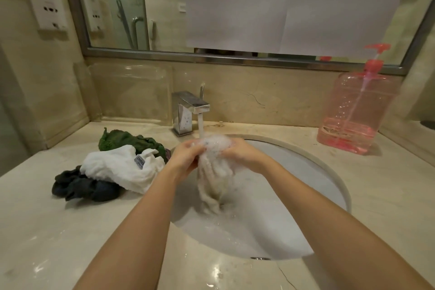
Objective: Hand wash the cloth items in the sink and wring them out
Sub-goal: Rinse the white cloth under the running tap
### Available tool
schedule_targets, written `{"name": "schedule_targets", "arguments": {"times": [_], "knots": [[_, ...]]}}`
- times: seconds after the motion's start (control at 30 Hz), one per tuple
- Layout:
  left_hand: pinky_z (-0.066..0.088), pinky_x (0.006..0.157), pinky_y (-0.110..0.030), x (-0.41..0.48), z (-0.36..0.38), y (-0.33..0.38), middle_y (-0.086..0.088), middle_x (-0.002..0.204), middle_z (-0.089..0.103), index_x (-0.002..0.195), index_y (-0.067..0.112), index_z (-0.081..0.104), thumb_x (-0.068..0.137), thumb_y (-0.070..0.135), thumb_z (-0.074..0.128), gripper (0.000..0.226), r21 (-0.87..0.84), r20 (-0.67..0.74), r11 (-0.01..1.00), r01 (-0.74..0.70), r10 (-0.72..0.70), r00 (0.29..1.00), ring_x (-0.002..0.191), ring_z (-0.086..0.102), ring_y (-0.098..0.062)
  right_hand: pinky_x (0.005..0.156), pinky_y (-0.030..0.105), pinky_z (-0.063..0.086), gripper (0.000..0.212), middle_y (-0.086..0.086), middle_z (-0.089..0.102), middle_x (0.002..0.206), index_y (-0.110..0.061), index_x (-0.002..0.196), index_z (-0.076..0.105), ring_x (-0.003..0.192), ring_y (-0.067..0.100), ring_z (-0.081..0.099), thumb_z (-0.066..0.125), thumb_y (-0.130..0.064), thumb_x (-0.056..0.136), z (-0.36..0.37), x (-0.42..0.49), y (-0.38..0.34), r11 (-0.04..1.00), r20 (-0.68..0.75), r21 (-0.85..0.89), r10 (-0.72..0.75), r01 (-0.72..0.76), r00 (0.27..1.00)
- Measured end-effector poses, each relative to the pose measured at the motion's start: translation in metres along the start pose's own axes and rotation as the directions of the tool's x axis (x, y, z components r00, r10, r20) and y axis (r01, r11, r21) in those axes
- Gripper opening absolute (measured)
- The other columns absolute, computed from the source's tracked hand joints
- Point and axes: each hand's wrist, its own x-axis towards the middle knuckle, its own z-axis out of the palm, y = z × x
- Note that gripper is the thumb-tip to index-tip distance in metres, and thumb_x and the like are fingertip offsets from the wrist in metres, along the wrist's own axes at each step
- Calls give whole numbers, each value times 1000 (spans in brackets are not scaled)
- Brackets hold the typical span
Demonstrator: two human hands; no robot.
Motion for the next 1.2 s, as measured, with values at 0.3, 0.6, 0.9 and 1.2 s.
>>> {"name": "schedule_targets", "arguments": {"times": [0.3, 0.6, 0.9, 1.2], "knots": [[53, 76, -35, 22, -10, -2, -12, 84, 62, 92, 10, 64, 92, 3, 57, 10, -17, -279, 1000, 5, -9, 960, 77, 60, -23, 83, 35, 51, 13, 1, 66, 93, -27, 87, 63, 92, 21, 62, 56, -20, 95, 55, 64, 10, 946, -383, 311, 212, -91, 899], [54, 89, -42, 18, 2, 6, -13, 105, 67, 104, 12, 62, 92, 14, 63, 13, 167, -147, 979, -120, 145, 978, 97, 64, -23, 79, 43, 50, 18, 9, 66, 95, -11, 97, 63, 88, 19, 62, 47, -21, 96, 48, 51, 8, 974, -382, -190, -185, 119, 906], [55, 81, -27, 19, 9, 13, -3, 98, 68, 101, 12, 68, 90, 1, 62, 16, 119, -123, 968, -219, 233, 965, 94, 65, -19, 70, 30, 40, 13, 2, 55, 76, -14, 80, 62, 72, 11, 49, 58, -11, 93, 20, 31, -3, 996, -305, -58, -78, 64, 949], [52, 76, -35, 26, -1, 10, -8, 103, 66, 113, 14, 63, 98, 31, 57, 24, 387, -185, 915, -115, 200, 962, 87, 60, -20, 82, 16, 43, 28, -2, 58, 120, -17, 123, 53, 110, 13, 54, 58, -13, 96, 5, 27, 25, 994, -370, 77, -45, 79, 928]]}}
